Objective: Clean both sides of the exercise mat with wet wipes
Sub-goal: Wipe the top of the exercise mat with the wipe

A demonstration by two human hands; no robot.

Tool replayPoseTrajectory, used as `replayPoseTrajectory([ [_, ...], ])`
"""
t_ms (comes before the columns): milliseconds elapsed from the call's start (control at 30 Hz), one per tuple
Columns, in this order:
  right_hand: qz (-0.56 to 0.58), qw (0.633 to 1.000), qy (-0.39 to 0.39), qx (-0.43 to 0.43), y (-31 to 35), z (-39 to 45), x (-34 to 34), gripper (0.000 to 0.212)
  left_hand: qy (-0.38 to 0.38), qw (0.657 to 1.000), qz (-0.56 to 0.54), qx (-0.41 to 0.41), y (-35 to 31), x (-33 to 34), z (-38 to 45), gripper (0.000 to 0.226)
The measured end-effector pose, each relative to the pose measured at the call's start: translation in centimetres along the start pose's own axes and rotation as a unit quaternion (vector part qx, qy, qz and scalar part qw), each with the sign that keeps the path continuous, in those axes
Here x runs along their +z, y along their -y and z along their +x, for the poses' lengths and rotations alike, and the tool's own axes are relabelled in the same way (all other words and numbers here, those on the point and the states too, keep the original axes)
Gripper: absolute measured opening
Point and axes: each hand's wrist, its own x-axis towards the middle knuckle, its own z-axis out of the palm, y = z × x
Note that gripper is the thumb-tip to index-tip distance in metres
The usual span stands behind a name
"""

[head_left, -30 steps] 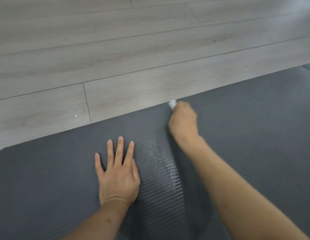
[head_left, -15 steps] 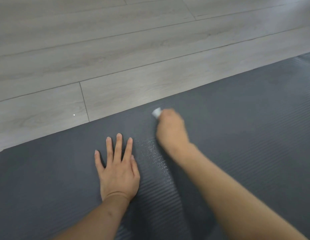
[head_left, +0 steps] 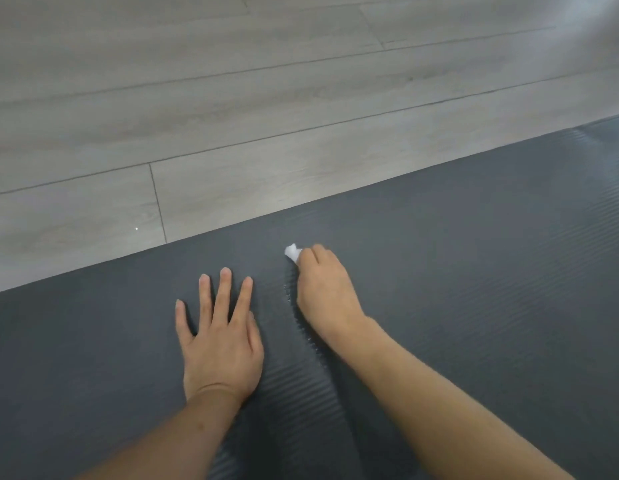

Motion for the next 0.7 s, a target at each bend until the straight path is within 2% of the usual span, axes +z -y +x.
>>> replayPoseTrajectory([
  [67, -0.001, 0.997, -0.021, -0.081, -1.9, 0.5, -0.5, 0.018, -0.002, 1.0, 0.0, 0.001, -0.1, 0.0, 0.1, 0.058],
  [100, -0.02, 0.998, -0.029, -0.059, -4.4, 1.5, -1.6, 0.016, -0.004, 1.0, 0.0, 0.001, -0.2, 0.0, 0.1, 0.058],
  [167, -0.064, 0.994, -0.052, 0.073, -10.5, 3.5, -4.8, 0.013, -0.007, 1.0, 0.002, 0.005, -0.1, 0.1, 0.1, 0.058],
  [233, -0.072, 0.968, -0.096, 0.219, -15.8, 4.3, -7.6, 0.015, -0.005, 1.0, 0.003, 0.005, -0.1, 0.1, 0.1, 0.058],
  [300, -0.061, 0.953, -0.132, 0.264, -15.0, 4.1, -7.5, 0.018, -0.005, 1.0, 0.001, 0.005, -0.1, 0.2, 0.1, 0.058],
  [367, -0.035, 0.97, -0.097, 0.218, -9.1, 2.9, -4.4, 0.025, -0.006, 1.0, 0.0, 0.003, -0.1, 0.2, 0.1, 0.058],
  [433, -0.002, 0.997, -0.027, 0.074, -2.2, 0.0, -0.7, 0.027, -0.01, 1.0, -0.001, 0.003, -0.1, 0.2, 0.1, 0.058],
  [500, 0.003, 0.998, -0.024, -0.055, -0.7, -1.6, 0.4, 0.017, -0.014, 1.0, 0.0, 0.006, 0.0, 0.2, 0.2, 0.058],
  [533, 0.005, 0.996, -0.042, -0.076, -2.6, -1.0, -0.6, 0.015, -0.013, 1.0, 0.001, 0.006, 0.0, 0.2, 0.1, 0.058],
  [567, -0.003, 0.996, -0.068, -0.054, -5.4, 0.0, -1.8, 0.019, -0.014, 1.0, 0.001, 0.006, -0.1, 0.2, 0.1, 0.058],
  [600, -0.017, 0.996, -0.087, 0.009, -8.3, 1.0, -3.5, 0.02, -0.013, 1.0, 0.002, 0.006, -0.1, 0.2, 0.2, 0.058],
  [667, -0.033, 0.976, -0.111, 0.185, -13.8, 2.3, -6.5, 0.011, -0.007, 1.0, 0.001, 0.006, -0.1, 0.1, 0.2, 0.058],
  [700, -0.03, 0.96, -0.134, 0.244, -15.0, 2.5, -7.1, 0.011, -0.006, 1.0, -0.001, 0.006, -0.2, 0.1, 0.1, 0.058],
])
